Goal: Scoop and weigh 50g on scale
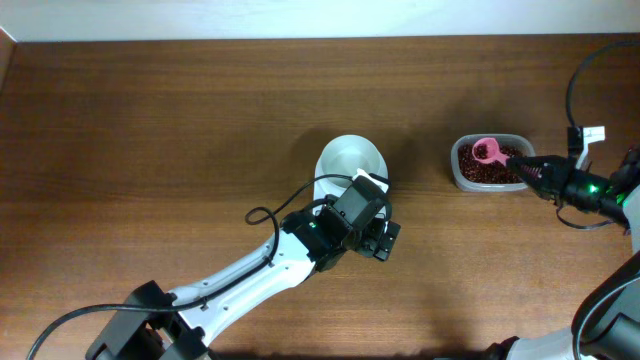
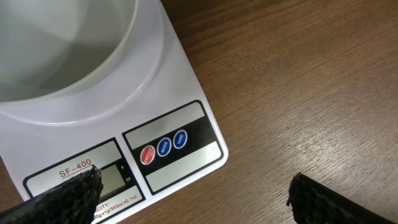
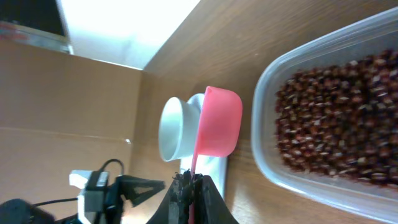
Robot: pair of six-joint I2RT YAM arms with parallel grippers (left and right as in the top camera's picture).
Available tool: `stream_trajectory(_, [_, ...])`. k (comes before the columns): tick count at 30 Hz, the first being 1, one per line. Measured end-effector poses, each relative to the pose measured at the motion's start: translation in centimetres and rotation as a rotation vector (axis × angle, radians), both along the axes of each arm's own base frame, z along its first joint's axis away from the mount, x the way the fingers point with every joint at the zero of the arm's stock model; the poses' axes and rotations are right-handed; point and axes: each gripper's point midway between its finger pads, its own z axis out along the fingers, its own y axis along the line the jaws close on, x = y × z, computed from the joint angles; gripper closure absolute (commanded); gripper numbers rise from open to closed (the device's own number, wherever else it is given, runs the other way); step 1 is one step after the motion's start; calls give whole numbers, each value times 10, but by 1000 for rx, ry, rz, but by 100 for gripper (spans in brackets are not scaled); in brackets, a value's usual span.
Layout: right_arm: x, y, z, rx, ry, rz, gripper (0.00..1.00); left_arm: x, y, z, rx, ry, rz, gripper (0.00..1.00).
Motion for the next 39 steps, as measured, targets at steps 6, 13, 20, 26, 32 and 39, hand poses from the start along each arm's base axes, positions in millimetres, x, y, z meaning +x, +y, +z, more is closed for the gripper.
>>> stream_trajectory(6, [-3,38,7,69,23,95,96,0,0,0,0,0,0,1])
stream_trajectory(13, [-8,92,9,87,36,248,96,-15,17,-14,82,74,0,1])
stream_trajectory(20, [-8,92,9,87,36,249,96,-24,27,-20,139,105,-26,100])
stream_trajectory(26, [-8,92,9,87,37,249,96,-7,8,-7,13,62,59,100])
stream_trajectory(32, [-8,92,9,87,37,249,96,1,17,-40,22,142,306,100])
stream_trajectory(39, [-8,92,9,87,36,249,96,12,20,-48,8,130,412,100])
